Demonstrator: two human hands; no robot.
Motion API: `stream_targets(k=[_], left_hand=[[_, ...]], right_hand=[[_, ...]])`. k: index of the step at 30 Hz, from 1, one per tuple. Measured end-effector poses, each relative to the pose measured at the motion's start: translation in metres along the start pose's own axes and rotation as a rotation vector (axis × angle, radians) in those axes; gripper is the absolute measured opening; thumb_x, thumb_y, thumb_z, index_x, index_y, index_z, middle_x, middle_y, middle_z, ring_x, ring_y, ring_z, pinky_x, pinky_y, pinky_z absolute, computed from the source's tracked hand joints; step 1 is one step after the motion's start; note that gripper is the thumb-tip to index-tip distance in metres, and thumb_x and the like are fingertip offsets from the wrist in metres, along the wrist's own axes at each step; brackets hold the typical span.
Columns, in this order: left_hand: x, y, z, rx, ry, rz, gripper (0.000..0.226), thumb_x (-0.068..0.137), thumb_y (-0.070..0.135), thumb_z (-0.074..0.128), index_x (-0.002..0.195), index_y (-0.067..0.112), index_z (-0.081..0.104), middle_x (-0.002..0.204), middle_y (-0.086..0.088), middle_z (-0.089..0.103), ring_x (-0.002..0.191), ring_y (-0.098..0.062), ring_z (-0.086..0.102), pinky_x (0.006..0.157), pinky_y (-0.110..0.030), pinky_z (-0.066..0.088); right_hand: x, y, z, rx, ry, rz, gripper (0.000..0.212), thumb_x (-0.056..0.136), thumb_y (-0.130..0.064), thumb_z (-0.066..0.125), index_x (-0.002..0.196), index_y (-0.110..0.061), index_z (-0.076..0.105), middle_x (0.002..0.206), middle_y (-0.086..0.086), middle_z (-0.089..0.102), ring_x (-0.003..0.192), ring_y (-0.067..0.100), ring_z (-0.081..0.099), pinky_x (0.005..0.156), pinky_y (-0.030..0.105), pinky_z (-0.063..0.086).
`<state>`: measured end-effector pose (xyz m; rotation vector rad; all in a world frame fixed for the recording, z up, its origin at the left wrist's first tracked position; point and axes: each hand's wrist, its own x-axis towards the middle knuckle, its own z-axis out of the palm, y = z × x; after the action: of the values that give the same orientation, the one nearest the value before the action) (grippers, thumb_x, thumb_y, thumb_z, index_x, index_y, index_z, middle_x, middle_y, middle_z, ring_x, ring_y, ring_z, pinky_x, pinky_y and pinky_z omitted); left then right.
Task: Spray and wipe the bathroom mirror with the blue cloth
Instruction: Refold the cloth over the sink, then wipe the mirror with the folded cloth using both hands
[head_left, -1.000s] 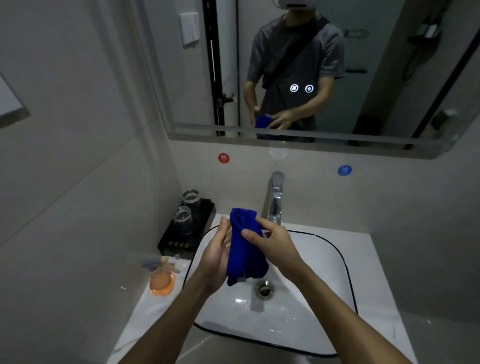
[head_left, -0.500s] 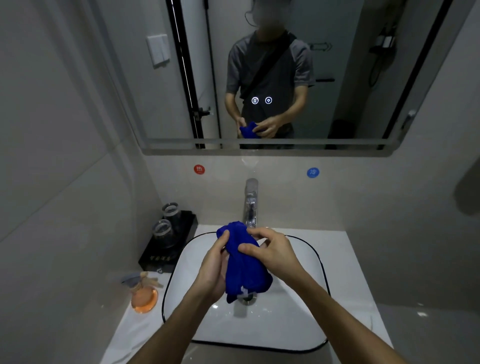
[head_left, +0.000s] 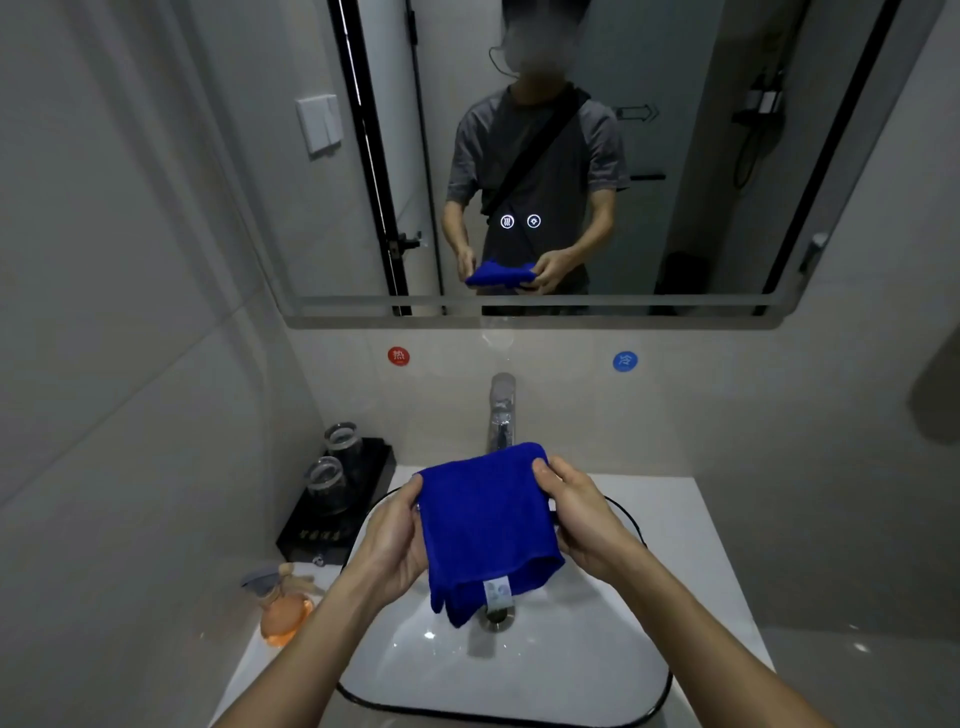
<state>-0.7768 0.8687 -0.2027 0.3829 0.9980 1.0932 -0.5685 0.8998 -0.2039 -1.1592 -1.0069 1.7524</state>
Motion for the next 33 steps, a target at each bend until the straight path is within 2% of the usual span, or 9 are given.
stream_targets(k=[3,5,8,12,16,20,23,29,33], left_hand=[[-0.002,0.002,-0.003,0.246,0.029,-0.11,0.043,0.106,0.043,0.032,0.119,0.016,0.063,0.111,-0.018,0.075,0.101,-0.038,0.072,0.089,-0.058,0.055],[-0.008,0.006,-0.003,0.375,-0.03,-0.199,0.039,0.102,0.044,0.046,0.121,0.015,0.063,0.118,-0.02,0.072,0.111,-0.042,0.066,0.093,-0.06,0.052],[-0.009,0.01,-0.01,0.376,-0.182,-0.203,0.056,0.085,0.013,0.076,0.136,0.009,0.052,0.128,-0.023,0.066,0.119,-0.042,0.062,0.093,-0.053,0.055],[-0.008,0.023,-0.019,0.203,-0.376,-0.119,0.072,0.083,-0.016,0.065,0.144,0.016,0.044,0.139,-0.028,0.055,0.123,-0.047,0.057,0.087,-0.052,0.058],[-0.009,0.036,-0.01,0.172,-0.415,-0.015,0.059,0.089,-0.015,0.054,0.14,0.012,0.052,0.136,-0.029,0.057,0.116,-0.046,0.062,0.082,-0.046,0.061],[-0.011,0.048,0.014,0.322,-0.283,0.25,0.03,0.088,-0.012,0.052,0.098,0.003,0.076,0.109,-0.024,0.072,0.095,-0.033,0.073,0.069,-0.034,0.062],[-0.011,0.059,0.029,0.559,-0.227,0.416,0.045,0.093,-0.018,0.041,0.07,0.007,0.071,0.084,-0.013,0.074,0.076,-0.025,0.073,0.056,-0.029,0.057],[-0.01,0.087,0.07,0.686,-0.328,0.56,0.037,0.1,-0.009,0.038,0.08,0.002,0.067,0.096,-0.014,0.073,0.079,-0.042,0.073,0.055,-0.038,0.06],[-0.005,0.105,0.112,0.643,-0.367,0.521,0.032,0.096,0.009,0.041,0.089,0.001,0.071,0.107,-0.007,0.072,0.088,-0.042,0.072,0.059,-0.039,0.061]], right_hand=[[0.005,0.004,-0.003,-0.031,0.02,0.065,0.028,0.106,-0.035,0.04,0.117,-0.019,0.061,0.095,-0.001,0.075,0.083,0.015,0.073,0.06,0.031,0.055],[0.008,0.004,-0.007,0.016,0.006,0.126,0.027,0.105,-0.029,0.044,0.119,-0.012,0.06,0.087,0.001,0.076,0.075,0.014,0.073,0.056,0.028,0.053],[0.008,-0.003,-0.017,0.187,-0.137,0.209,0.03,0.098,-0.012,0.058,0.126,0.0,0.056,0.11,0.018,0.072,0.1,0.029,0.071,0.071,0.035,0.059],[0.001,-0.024,-0.035,0.18,-0.399,0.155,0.063,0.088,0.011,0.063,0.139,-0.022,0.048,0.13,0.028,0.059,0.116,0.042,0.061,0.086,0.047,0.058],[-0.003,-0.045,-0.04,0.068,-0.447,0.027,0.065,0.089,0.016,0.055,0.137,-0.027,0.049,0.131,0.025,0.059,0.109,0.039,0.064,0.077,0.041,0.06],[-0.01,-0.065,-0.044,-0.083,-0.369,-0.276,0.037,0.095,0.011,0.05,0.119,-0.014,0.063,0.131,0.014,0.062,0.118,0.032,0.062,0.088,0.04,0.058],[-0.016,-0.08,-0.05,-0.243,-0.312,-0.472,0.036,0.098,0.01,0.042,0.089,-0.012,0.068,0.137,0.005,0.059,0.126,0.026,0.057,0.089,0.035,0.056],[-0.019,-0.1,-0.068,-0.212,-0.205,-0.497,0.052,0.099,0.009,0.028,0.077,-0.019,0.065,0.085,-0.006,0.069,0.08,0.006,0.068,0.061,0.018,0.051],[-0.014,-0.125,-0.086,0.114,-0.286,-0.427,0.018,0.093,-0.017,0.051,0.097,-0.009,0.067,0.117,0.014,0.065,0.108,0.028,0.065,0.074,0.036,0.056]])
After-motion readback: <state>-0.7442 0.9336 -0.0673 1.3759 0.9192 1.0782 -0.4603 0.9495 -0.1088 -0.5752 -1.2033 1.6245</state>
